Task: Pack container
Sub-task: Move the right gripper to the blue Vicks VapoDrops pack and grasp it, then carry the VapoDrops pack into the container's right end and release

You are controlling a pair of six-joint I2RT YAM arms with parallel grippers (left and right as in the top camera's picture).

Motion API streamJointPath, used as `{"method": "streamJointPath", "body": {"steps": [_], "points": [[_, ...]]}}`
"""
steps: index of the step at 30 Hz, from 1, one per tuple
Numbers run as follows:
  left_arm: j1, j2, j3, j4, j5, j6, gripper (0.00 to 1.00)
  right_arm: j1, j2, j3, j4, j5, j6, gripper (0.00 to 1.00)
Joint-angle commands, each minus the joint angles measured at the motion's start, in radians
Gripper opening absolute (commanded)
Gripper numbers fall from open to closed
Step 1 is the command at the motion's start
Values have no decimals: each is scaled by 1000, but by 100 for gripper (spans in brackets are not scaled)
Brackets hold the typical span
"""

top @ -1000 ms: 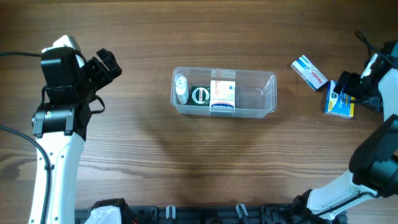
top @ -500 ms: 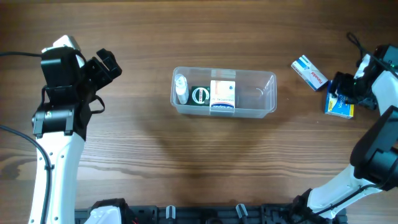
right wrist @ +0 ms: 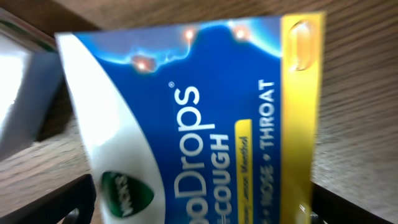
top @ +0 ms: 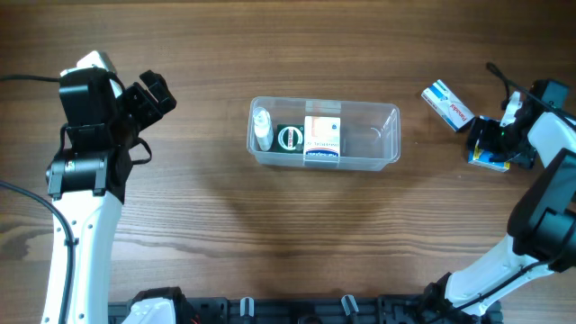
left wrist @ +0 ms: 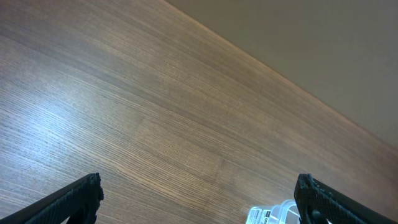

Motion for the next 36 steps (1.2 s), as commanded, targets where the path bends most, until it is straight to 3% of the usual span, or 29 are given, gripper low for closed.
{"method": "streamJointPath", "body": {"steps": [1, 3, 7, 21, 30, 36], "points": [[5, 3, 8, 1, 11, 5, 100, 0, 26, -14, -1, 23, 18, 99], [5, 3, 8, 1, 11, 5, 100, 0, 25, -14, -2, 33, 46, 94], [5, 3, 8, 1, 11, 5, 100, 0, 21, 10, -21, 32, 98, 73], [5, 3, 8, 1, 11, 5, 100, 23, -150, 125, -209, -74, 211, 72], [5, 3, 8, 1, 11, 5, 100, 239, -366, 125, -338, -172, 212, 71], [5, 3, 8, 1, 11, 5, 100, 463, -441, 125, -323, -180, 312, 72]]}}
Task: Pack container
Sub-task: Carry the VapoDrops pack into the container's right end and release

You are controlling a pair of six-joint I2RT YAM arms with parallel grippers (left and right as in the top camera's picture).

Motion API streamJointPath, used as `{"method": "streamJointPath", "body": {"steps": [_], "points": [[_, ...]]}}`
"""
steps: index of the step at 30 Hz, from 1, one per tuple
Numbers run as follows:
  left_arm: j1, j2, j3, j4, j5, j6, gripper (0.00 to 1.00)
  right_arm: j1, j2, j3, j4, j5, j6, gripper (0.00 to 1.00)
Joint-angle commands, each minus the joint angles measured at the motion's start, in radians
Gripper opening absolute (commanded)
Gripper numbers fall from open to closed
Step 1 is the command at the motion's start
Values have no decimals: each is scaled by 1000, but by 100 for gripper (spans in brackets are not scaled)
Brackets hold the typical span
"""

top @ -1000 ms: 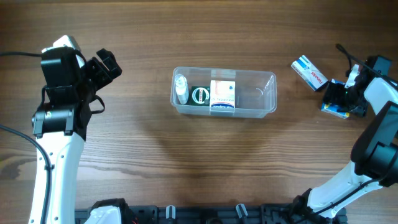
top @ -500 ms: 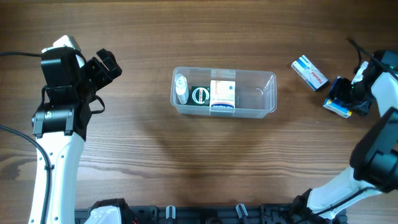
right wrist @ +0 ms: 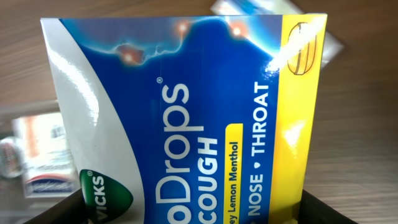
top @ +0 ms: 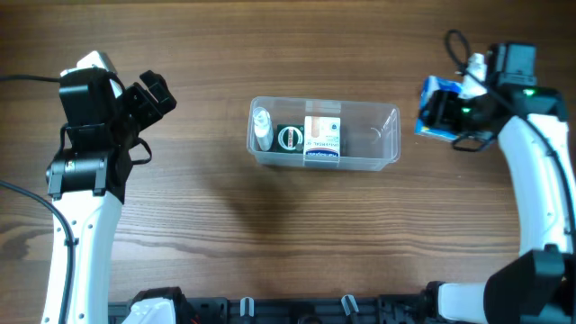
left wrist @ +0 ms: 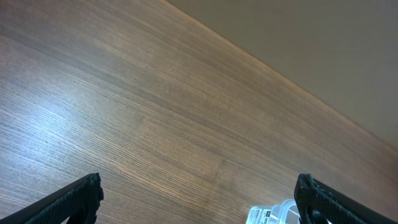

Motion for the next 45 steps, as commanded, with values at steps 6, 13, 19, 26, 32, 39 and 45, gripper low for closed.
{"method": "streamJointPath", "body": {"steps": [6, 13, 19, 26, 32, 39, 45], "points": [[5, 3, 8, 2, 12, 5, 100, 275, -26, 24, 69, -12, 155, 72], [5, 3, 8, 2, 12, 5, 100, 404, 36, 23, 74, 60, 201, 72], [5, 3, 8, 2, 12, 5, 100, 415, 100, 22, 60, 101, 233, 72], [5, 3, 8, 2, 12, 5, 100, 415, 130, -10, 23, 161, 285, 73], [5, 3, 8, 2, 12, 5, 100, 415, 159, -10, 20, 167, 283, 73], [5, 3, 8, 2, 12, 5, 100, 415, 199, -10, 12, 202, 280, 76], [5, 3, 8, 2, 12, 5, 100, 415, 237, -10, 11, 202, 279, 77]]}}
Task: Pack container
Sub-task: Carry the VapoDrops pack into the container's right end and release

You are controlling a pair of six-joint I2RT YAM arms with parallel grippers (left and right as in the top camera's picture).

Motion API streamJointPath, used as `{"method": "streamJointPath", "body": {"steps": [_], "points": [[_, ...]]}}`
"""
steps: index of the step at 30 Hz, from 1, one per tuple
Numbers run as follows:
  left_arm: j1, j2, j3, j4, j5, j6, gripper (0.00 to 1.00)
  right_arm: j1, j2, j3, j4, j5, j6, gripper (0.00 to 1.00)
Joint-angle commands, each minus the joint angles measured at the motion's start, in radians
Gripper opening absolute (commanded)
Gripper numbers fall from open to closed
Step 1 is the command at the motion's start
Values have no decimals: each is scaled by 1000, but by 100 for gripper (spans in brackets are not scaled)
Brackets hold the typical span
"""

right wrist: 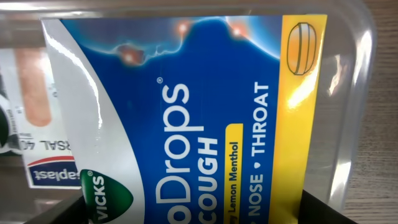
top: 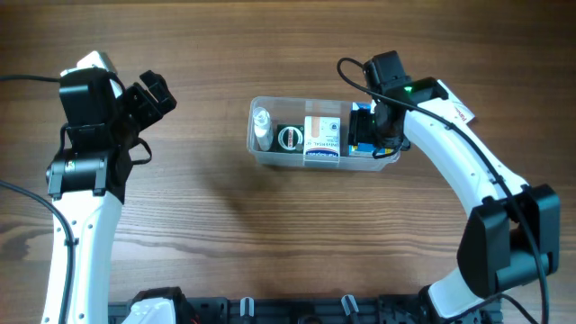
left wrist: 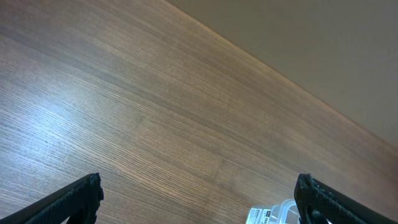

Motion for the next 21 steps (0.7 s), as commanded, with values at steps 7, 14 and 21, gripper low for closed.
{"method": "streamJointPath", "body": {"steps": [7, 14, 21], "points": [[5, 3, 8, 2, 12, 5, 100, 4, 26, -8, 15, 18, -17, 99], [5, 3, 8, 2, 12, 5, 100, 4, 24, 8, 28, 18, -42, 99], [5, 3, 8, 2, 12, 5, 100, -56, -124, 80, 18, 27, -77, 100]]}}
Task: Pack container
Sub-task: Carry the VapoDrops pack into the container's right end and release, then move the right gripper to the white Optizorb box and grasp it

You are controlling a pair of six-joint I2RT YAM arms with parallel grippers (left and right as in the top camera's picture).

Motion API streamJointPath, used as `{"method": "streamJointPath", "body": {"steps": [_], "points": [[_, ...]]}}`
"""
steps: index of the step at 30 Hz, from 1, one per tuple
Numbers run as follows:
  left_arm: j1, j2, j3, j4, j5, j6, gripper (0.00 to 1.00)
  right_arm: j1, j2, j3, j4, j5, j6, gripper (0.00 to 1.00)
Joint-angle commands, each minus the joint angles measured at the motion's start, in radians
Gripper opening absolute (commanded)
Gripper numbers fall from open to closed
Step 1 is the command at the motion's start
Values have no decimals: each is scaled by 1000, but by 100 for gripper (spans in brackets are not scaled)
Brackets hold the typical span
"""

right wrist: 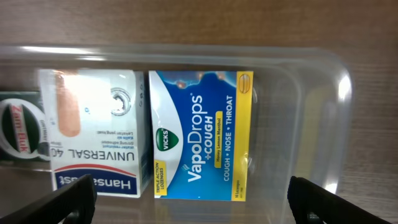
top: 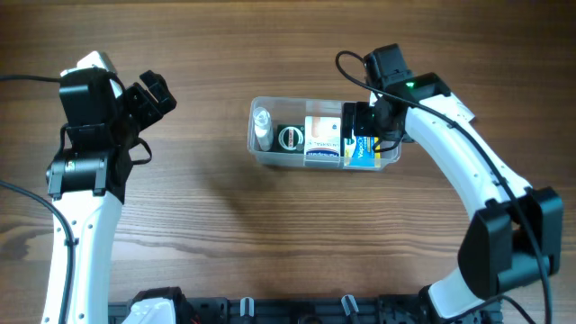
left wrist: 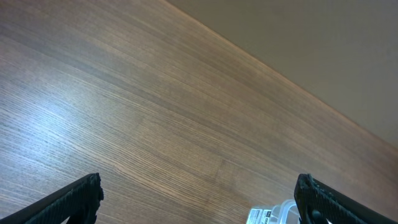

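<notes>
The clear plastic container [top: 389,135] sits mid-table. In it stand a small clear bottle [top: 262,127], a green round tin [top: 290,138], a white plasters box [right wrist: 93,130] and a blue-and-yellow VapoDrops box [right wrist: 202,140]. The VapoDrops box lies flat beside the plasters box [top: 322,139], and also shows from overhead as the VapoDrops box [top: 360,149]. My right gripper [right wrist: 193,200] hangs open just above the VapoDrops box, its fingers clear of it; overhead, the right gripper [top: 367,121] is over the container's right part. My left gripper [left wrist: 196,205] is open and holds nothing, far left at the left gripper [top: 153,95].
The container's right end [right wrist: 317,124] beside the VapoDrops box holds nothing. A corner of the container [left wrist: 273,214] shows at the bottom of the left wrist view. The right arm [top: 450,135] reaches over the table's right side, and bare wood table [top: 270,234] lies all round.
My right gripper has let go of the VapoDrops box and opened. The box now lies in the container beside the plasters box, with the gripper drawn back above it. The left arm is unchanged.
My right gripper was shut on the VapoDrops box at the table's far right, beside another small box. Then it held the box in the air near the container's right end, then down inside the container. Now the box rests there, released. The left arm stayed still throughout.
</notes>
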Motion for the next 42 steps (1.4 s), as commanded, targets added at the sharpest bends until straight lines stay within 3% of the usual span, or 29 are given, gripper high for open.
{"method": "streamJointPath", "body": {"steps": [1, 14, 29, 34, 42], "points": [[5, 3, 8, 2, 12, 5, 100, -82, -126, 37, 6, 28, -40, 100], [5, 3, 8, 2, 12, 5, 100, -491, -85, 32, 101, 51, -168, 100], [5, 3, 8, 2, 12, 5, 100, -509, 249, 32, 463, 62, -667, 100], [5, 3, 8, 2, 12, 5, 100, -513, 294, 32, 520, 19, -753, 100], [5, 3, 8, 2, 12, 5, 100, -530, 399, 32, 530, -2, -729, 100]]}}
